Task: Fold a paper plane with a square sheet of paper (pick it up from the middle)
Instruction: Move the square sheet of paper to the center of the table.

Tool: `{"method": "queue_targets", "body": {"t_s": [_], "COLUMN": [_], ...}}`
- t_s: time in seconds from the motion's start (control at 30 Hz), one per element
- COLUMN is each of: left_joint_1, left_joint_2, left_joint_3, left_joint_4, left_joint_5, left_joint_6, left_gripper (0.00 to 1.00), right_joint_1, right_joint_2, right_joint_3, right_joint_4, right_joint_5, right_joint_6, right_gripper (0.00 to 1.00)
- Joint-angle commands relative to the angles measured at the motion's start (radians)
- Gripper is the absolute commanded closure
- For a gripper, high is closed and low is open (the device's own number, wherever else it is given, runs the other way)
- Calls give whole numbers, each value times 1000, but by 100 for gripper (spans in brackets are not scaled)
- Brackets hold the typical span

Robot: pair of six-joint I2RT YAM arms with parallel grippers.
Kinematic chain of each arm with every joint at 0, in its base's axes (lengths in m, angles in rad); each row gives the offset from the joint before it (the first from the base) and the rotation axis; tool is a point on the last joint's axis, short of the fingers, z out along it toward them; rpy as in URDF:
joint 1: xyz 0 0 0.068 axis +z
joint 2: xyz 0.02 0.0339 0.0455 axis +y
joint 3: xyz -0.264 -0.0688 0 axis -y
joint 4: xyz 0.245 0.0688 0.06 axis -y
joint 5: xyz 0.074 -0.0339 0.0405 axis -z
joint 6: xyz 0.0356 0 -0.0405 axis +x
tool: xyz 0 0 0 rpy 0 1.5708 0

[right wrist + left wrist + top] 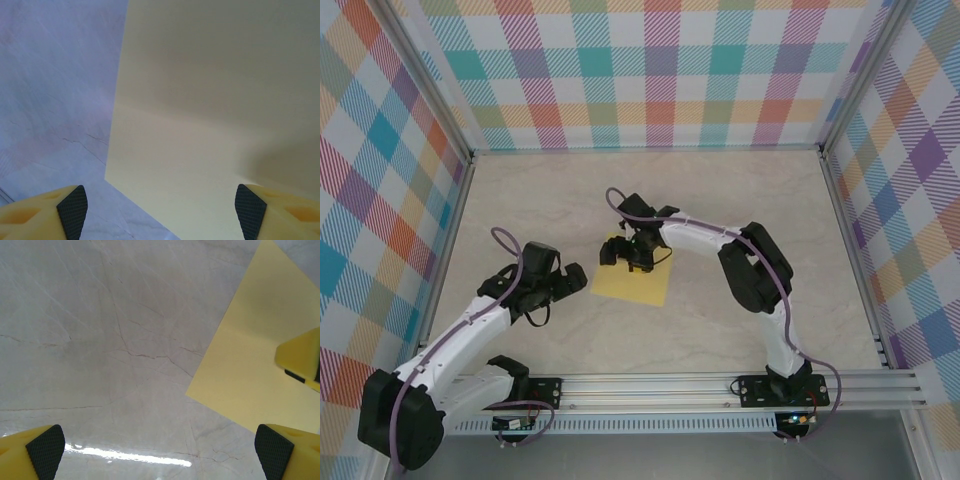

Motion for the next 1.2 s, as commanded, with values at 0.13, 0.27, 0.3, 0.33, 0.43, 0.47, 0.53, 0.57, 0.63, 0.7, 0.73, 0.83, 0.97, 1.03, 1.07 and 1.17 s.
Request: {"method": "queue_targets", "body": {"t_s": [0.13,0.27,0.3,0.33,0.43,0.47,0.53,0.57,0.63,0.7,0.73,0.83,0.97,1.03,1.07,1.17], "left_joint_1": [12,12,12,13,11,11,11,9,2,-20,-34,-64,-81,-90,-94,-100], "left_joint_2": [34,41,45,49,65,74,95,108,134,156,171,210,247,261,265,273], "left_joint_3": [30,34,35,36,39,39,40,42,53,62,67,75,62,64,68,66], "left_joint_4": [3,22,31,39,69,80,111,131,152,179,191,198,253,263,263,272], "left_joint_5": [46,86,98,108,140,148,168,184,193,187,178,129,130,131,129,126], "left_joint_6": [24,39,40,40,37,35,30,27,3,-14,-19,-40,-72,-77,-77,-78], "left_gripper": [0,0,0,0,0,0,0,0,0,0,0,0,0,0,0,0], "right_joint_1": [12,4,-4,-16,-62,-75,-87,-84,-80,-80,-81,-88,-100,-114,-121,-138], "right_joint_2": [-24,-88,-106,-124,-174,-187,-217,-234,-274,-310,-321,-291,-231,-211,-195,-139], "right_joint_3": [-75,-150,-172,-194,-243,-247,-239,-229,-210,-202,-195,-154,-118,-120,-114,-88], "right_joint_4": [-122,-177,-190,-203,-212,-209,-187,-175,-168,-181,-208,-314,-295,-246,-233,-204], "right_joint_5": [26,44,46,41,22,2,-55,-84,-55,80,204,447,364,284,262,206], "right_joint_6": [-157,-358,-408,-457,-506,-500,-459,-438,-376,-318,-279,-219,-253,-249,-234,-200], "right_gripper": [20,19,19,19,19,18,16,15,12,6,0,0,0,0,0,0]}}
